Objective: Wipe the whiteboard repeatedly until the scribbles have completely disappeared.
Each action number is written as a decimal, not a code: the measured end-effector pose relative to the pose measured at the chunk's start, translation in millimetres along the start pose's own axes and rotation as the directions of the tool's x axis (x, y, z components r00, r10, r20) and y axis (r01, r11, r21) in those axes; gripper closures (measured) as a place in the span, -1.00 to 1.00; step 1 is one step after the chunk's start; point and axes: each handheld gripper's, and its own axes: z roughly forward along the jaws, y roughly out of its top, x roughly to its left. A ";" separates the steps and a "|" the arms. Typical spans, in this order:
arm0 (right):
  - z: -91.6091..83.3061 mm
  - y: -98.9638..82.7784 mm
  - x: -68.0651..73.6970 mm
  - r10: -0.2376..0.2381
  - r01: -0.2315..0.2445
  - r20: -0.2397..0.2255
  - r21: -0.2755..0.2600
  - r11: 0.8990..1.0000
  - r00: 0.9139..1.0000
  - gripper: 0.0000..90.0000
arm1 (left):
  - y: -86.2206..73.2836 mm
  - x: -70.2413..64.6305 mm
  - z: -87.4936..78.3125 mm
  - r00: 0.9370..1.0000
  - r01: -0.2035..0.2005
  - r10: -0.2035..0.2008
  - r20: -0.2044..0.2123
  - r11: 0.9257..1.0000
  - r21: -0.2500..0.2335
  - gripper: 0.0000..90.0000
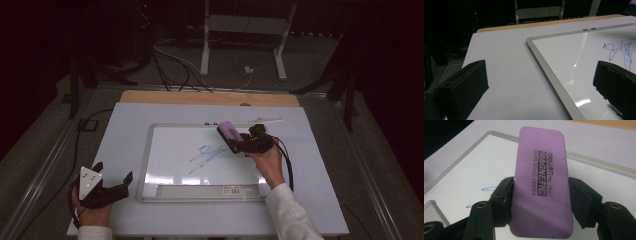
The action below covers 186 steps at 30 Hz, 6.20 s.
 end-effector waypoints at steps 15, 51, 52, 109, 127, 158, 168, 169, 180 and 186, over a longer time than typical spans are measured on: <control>16.9 -7.9 17.3 -0.059 0.059 -0.008 0.050 0.997 0.998 -0.11 | 0.2 -1.1 0.0 1.000 -0.003 0.003 0.001 1.000 0.001 -0.99; 48.7 -24.0 25.7 -0.152 0.142 0.065 0.132 0.981 0.986 -0.37 | -0.4 -1.2 0.7 1.000 -0.004 0.004 0.002 1.000 0.005 -0.99; 49.4 -23.6 25.6 -0.150 0.140 0.069 0.133 0.981 0.986 -0.34 | -0.5 -1.1 0.8 1.000 -0.003 0.003 0.003 1.000 0.006 -0.99; 59.8 -18.1 32.9 -0.082 0.056 0.163 0.154 0.987 0.983 -0.09 | -0.3 -1.2 0.6 1.000 -0.005 0.005 0.004 1.000 0.005 -0.99; 55.7 -15.4 14.5 -0.012 -0.020 0.252 0.125 0.992 0.968 -0.09 | -0.3 -2.1 1.3 1.000 -0.007 0.007 0.006 1.000 0.007 -0.99; 78.2 -10.8 59.9 -0.111 0.087 0.137 0.171 0.981 0.984 -0.09 | -0.4 -1.8 1.4 1.000 -0.010 0.010 0.007 1.000 0.009 -0.99; 77.1 -6.8 44.2 -0.043 0.009 0.234 0.142 0.990 0.971 -0.09 | -0.4 -1.6 1.4 1.000 -0.007 0.007 0.008 1.000 0.006 -0.99; 77.4 -6.9 46.3 -0.050 0.015 0.244 0.144 0.989 0.968 -0.09 | -0.5 -1.7 1.7 1.000 -0.010 0.010 0.009 1.000 0.009 -0.99; 83.0 -7.8 70.2 -0.137 0.105 0.173 0.184 0.977 0.975 -0.09 | -0.2 -1.8 0.6 1.000 -0.008 0.008 0.008 1.000 0.004 -0.99; 80.8 -6.4 55.7 -0.068 0.033 0.231 0.155 0.987 0.970 -0.09 | -0.7 -1.3 1.6 1.000 -0.008 0.008 0.009 1.000 0.008 -0.99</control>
